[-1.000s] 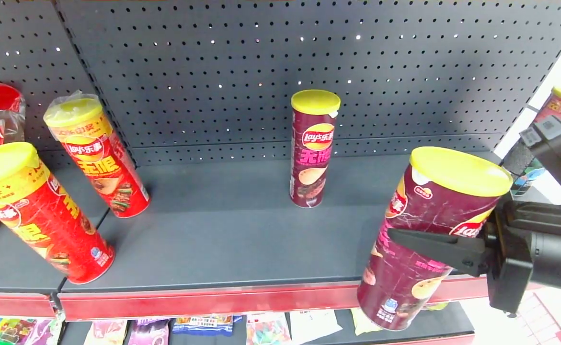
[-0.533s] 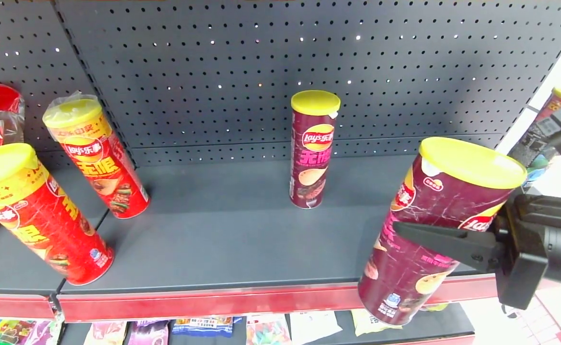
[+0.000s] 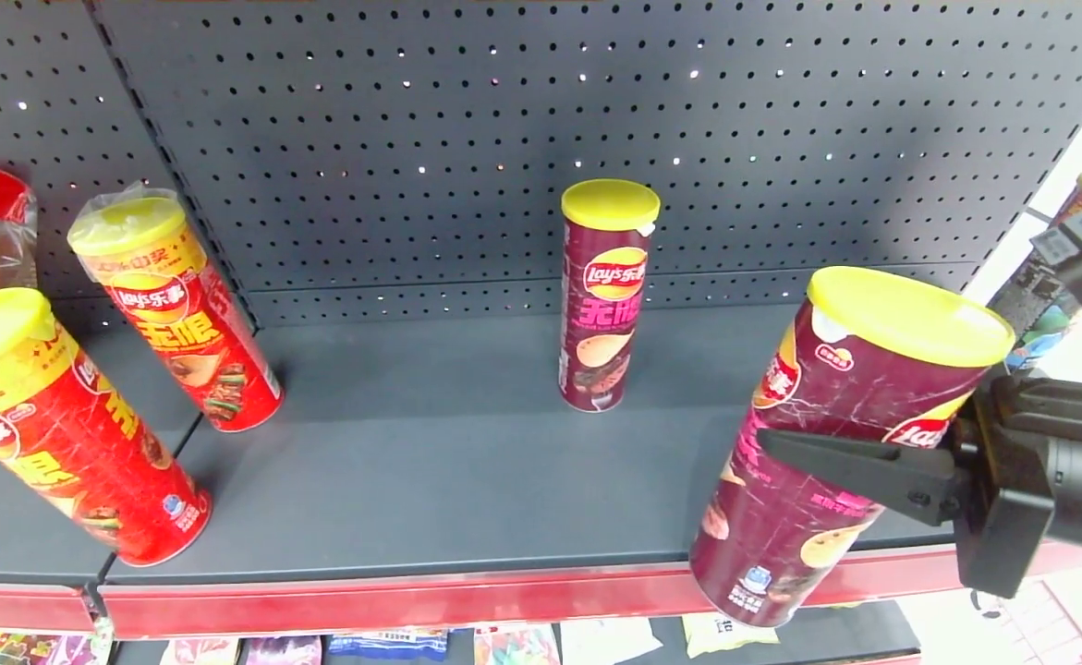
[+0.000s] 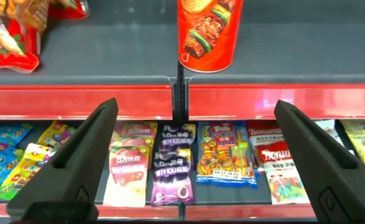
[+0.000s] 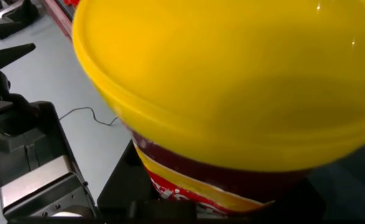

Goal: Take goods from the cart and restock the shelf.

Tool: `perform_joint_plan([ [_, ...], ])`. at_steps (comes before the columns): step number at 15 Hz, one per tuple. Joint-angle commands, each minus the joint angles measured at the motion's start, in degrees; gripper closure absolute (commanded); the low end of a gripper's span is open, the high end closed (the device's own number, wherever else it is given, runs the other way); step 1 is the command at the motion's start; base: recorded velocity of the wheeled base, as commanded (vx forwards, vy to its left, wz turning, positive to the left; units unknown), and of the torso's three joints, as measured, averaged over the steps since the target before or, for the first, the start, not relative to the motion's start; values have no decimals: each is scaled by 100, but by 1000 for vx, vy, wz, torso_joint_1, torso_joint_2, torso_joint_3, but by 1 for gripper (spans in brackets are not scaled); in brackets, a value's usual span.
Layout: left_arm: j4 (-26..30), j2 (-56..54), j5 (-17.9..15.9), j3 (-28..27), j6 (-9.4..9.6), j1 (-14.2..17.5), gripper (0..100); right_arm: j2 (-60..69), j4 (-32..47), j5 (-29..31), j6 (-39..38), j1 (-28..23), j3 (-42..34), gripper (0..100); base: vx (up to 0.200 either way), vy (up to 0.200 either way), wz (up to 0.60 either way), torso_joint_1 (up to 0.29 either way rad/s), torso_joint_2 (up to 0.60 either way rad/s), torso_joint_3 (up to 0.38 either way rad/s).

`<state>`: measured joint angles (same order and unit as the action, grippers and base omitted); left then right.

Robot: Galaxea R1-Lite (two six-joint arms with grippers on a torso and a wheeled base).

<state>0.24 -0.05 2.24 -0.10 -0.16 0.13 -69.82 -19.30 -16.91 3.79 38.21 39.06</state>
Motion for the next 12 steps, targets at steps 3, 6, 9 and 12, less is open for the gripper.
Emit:
perform_joint_plan([
  [3,2,5,4,1,7,-5,0,-6,5,65,43,-6,5,100,0,0,0,0,0,0],
  [6,2,31,-13,-8,51,-5,0,-32,5,74,52,3,40,100,0,0,0,0,0,0],
  [9,-103,1358,-1007,-1537,244,-101,0,117,-4,302,148,-6,32,100,0,0,0,0,0,0],
  [12,-165,3802,-2132,-3383,209,-506,0,223,-4,654,148,-164,14,100,0,0,0,0,0,0],
])
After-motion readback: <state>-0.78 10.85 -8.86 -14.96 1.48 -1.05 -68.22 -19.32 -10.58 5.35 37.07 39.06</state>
